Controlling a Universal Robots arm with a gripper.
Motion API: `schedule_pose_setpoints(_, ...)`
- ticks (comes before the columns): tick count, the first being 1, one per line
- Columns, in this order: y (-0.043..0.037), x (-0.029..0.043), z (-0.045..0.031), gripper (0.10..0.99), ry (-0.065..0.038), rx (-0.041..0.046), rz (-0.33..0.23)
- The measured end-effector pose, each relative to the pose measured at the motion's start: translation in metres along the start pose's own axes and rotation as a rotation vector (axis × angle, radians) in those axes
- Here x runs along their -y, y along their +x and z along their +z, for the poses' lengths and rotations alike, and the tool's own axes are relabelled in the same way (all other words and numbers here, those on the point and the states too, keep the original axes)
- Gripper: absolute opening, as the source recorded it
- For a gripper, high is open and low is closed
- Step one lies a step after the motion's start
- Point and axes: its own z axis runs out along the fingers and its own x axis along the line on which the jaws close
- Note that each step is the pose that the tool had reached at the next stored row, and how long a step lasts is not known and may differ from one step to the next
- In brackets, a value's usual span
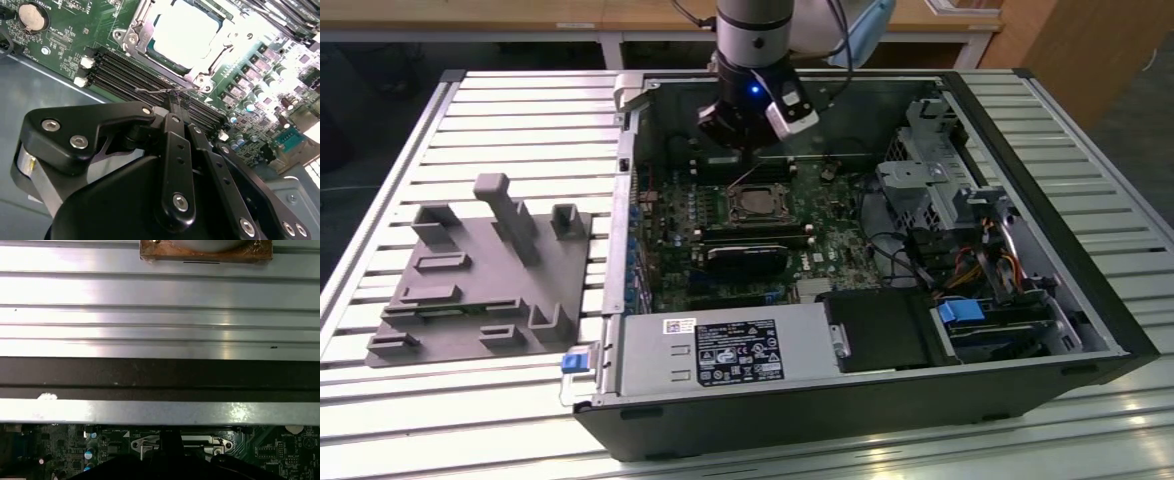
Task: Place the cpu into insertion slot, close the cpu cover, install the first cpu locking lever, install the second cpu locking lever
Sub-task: 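Install the first cpu locking lever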
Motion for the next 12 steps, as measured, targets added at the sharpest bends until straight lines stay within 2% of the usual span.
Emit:
schedule_pose_setpoints(5, -0.0012, 0.0000, 0.0029, 0.106, -0.001, -0.0028, -0.032)
schedule_pose_setpoints(12, -0.0063, -0.0023, 0.0057, 0.106, -0.001, -0.0030, -0.032)
